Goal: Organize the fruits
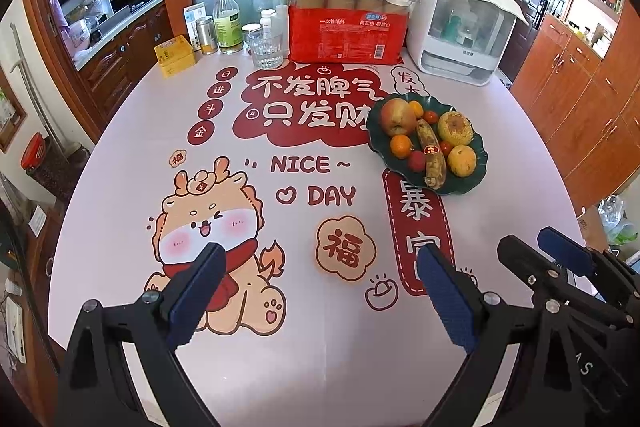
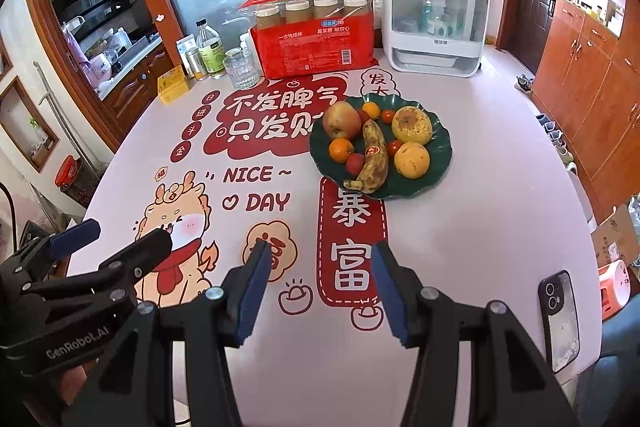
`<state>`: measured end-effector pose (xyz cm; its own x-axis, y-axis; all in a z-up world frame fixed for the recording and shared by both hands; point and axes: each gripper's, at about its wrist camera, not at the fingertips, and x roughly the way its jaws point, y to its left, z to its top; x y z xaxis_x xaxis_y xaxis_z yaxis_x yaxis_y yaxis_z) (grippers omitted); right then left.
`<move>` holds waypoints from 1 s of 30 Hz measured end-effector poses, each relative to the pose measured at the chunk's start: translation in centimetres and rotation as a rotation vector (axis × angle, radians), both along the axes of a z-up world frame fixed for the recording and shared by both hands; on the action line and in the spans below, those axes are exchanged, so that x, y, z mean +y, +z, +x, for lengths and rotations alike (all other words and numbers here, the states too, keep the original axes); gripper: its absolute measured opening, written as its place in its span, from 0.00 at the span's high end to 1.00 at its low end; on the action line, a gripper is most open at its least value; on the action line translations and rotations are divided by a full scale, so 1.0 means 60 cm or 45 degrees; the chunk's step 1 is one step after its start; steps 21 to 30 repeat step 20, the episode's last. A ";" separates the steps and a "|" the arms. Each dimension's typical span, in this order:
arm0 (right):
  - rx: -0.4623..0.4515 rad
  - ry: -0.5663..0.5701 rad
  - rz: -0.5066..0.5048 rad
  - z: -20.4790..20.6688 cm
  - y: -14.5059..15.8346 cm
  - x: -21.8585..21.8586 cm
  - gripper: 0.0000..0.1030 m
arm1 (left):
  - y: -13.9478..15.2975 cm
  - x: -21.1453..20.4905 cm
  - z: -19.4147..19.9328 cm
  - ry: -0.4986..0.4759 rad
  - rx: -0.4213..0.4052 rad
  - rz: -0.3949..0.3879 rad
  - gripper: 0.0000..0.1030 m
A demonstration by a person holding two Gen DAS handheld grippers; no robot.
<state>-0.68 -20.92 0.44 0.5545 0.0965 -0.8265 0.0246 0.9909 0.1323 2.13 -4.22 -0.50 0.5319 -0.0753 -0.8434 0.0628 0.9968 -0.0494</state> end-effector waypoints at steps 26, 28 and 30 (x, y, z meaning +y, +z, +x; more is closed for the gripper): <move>0.010 -0.008 0.013 -0.004 -0.002 -0.002 0.49 | -0.007 0.005 0.000 -0.009 0.032 0.037 0.07; 0.010 -0.008 0.013 -0.004 -0.002 -0.002 0.49 | -0.007 0.005 0.000 -0.009 0.032 0.037 0.07; 0.010 -0.008 0.013 -0.004 -0.002 -0.002 0.49 | -0.007 0.005 0.000 -0.009 0.032 0.037 0.07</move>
